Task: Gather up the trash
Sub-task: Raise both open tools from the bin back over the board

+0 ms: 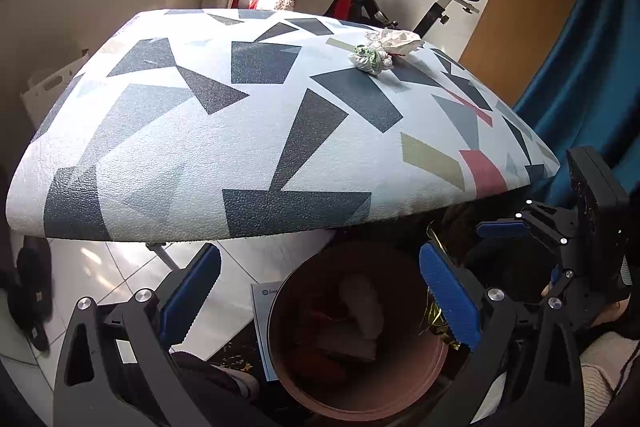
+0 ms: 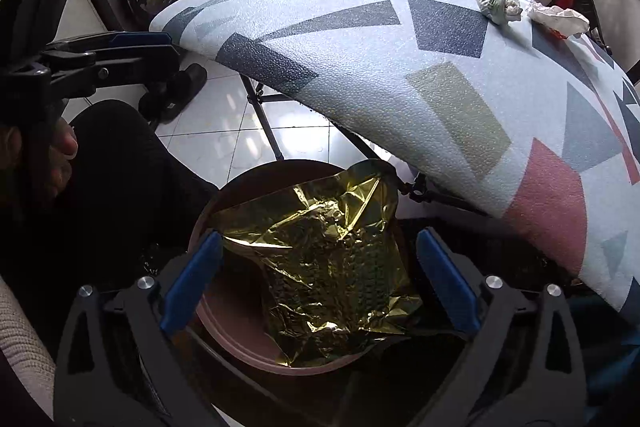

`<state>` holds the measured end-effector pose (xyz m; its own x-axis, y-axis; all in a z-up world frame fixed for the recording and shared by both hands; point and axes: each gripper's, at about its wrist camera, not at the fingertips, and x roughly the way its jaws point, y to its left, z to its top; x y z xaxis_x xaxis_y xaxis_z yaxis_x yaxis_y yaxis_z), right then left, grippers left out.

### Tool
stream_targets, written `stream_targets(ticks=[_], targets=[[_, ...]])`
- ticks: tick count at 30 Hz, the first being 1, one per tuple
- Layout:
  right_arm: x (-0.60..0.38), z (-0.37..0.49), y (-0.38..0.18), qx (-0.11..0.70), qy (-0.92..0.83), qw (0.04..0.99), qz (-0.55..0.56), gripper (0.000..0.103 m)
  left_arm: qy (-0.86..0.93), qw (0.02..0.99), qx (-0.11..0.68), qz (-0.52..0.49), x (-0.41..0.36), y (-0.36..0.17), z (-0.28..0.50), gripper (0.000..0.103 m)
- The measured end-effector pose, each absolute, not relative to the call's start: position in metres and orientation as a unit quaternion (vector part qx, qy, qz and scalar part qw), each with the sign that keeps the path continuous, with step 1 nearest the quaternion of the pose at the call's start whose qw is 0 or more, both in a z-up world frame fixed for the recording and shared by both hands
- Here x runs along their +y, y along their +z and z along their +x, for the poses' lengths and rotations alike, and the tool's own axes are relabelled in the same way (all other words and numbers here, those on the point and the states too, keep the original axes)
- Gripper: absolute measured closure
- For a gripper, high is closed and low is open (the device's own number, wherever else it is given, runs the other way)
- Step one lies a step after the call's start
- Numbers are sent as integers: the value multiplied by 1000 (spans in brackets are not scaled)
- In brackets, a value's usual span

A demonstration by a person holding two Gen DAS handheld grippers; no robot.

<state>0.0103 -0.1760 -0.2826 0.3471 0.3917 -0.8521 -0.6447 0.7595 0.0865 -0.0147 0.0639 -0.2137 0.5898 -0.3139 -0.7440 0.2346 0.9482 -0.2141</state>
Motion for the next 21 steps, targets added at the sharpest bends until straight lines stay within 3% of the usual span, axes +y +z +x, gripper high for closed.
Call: stream_targets(ticks=[21], targets=[[-195, 28, -275, 466, 288, 829, -112, 6, -148, 884, 442, -38, 61, -216, -4, 6]])
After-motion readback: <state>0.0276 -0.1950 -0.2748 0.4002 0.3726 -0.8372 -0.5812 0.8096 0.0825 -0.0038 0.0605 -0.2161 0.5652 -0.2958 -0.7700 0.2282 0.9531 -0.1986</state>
